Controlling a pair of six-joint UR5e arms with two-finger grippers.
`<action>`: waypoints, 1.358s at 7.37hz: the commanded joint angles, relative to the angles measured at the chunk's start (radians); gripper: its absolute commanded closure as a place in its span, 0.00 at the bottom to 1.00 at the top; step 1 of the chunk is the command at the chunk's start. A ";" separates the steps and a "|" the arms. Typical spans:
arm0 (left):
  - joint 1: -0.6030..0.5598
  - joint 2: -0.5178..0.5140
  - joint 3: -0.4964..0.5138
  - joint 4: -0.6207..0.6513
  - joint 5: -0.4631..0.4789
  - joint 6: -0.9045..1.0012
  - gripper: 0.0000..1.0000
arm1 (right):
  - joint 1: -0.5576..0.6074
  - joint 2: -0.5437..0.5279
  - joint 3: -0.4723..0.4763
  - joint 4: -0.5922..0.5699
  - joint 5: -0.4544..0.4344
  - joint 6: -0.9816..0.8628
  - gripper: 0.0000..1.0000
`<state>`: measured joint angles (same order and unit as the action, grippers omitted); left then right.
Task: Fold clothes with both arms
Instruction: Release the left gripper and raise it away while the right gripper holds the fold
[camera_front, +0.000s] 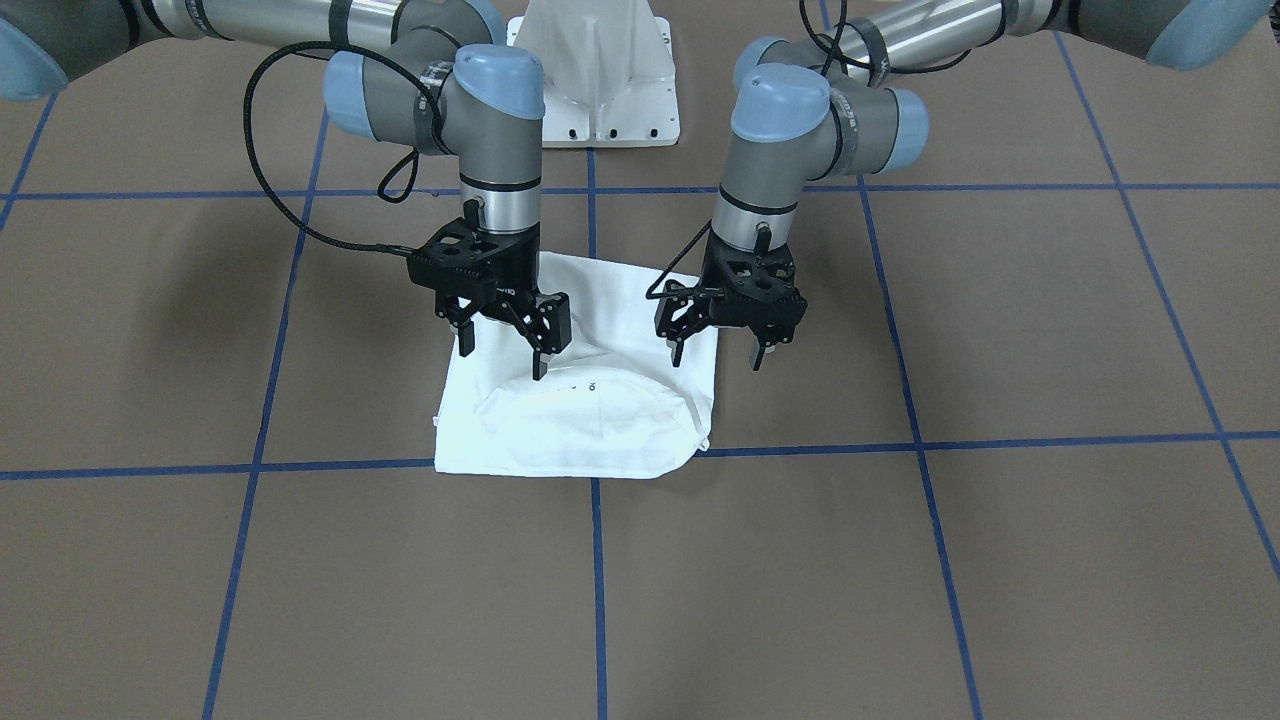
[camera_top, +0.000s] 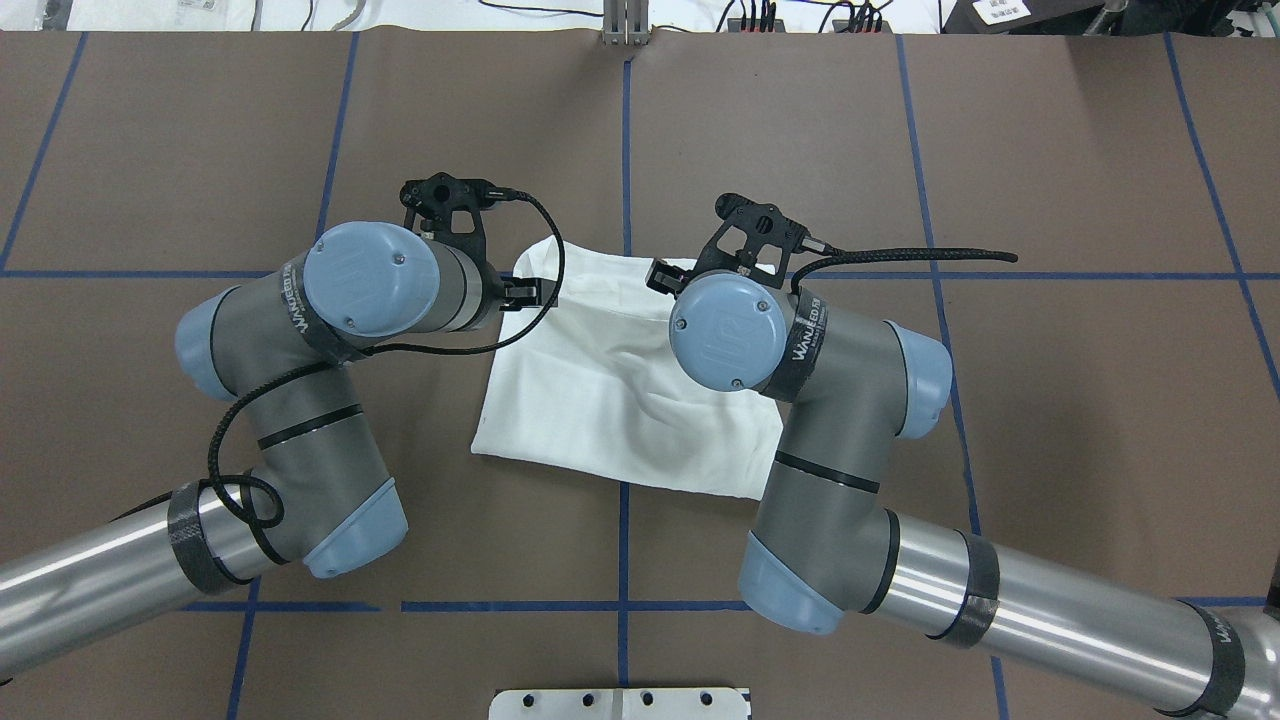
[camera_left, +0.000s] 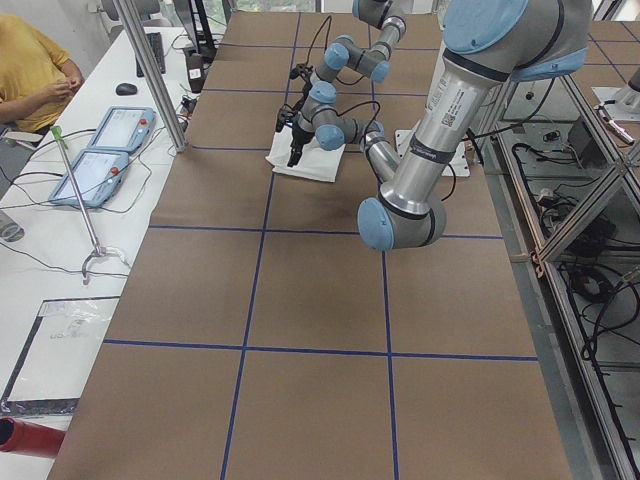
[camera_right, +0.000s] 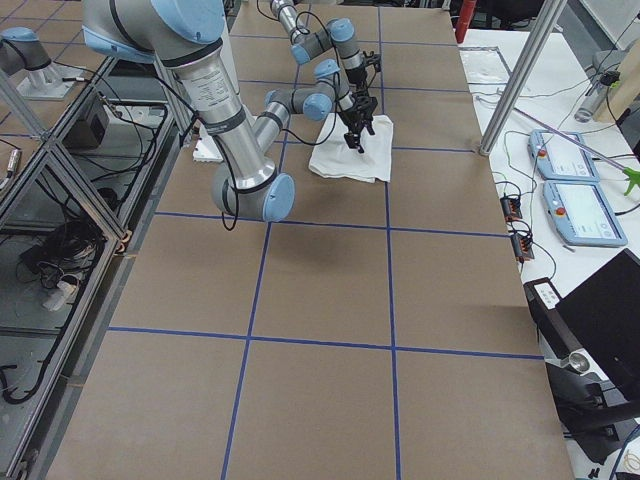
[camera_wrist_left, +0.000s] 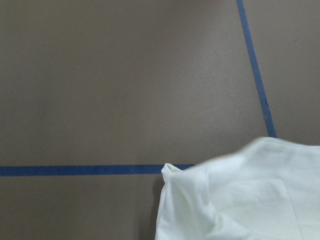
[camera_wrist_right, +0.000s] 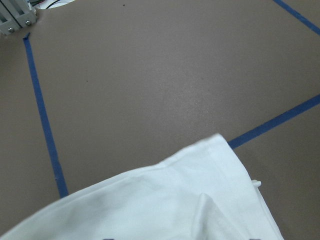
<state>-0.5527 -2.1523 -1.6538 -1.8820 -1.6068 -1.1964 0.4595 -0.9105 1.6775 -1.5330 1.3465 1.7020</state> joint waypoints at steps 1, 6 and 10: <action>0.030 -0.012 0.064 0.001 0.008 0.000 0.00 | 0.001 -0.016 0.018 -0.001 0.005 -0.008 0.00; -0.109 -0.002 0.033 -0.026 -0.130 0.330 0.00 | -0.001 0.022 -0.054 0.010 0.000 -0.111 0.00; -0.156 0.046 -0.015 -0.026 -0.183 0.405 0.00 | -0.004 0.052 -0.163 0.007 0.002 0.048 0.37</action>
<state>-0.7044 -2.1099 -1.6658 -1.9082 -1.7859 -0.7963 0.4569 -0.8549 1.5351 -1.5253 1.3478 1.7051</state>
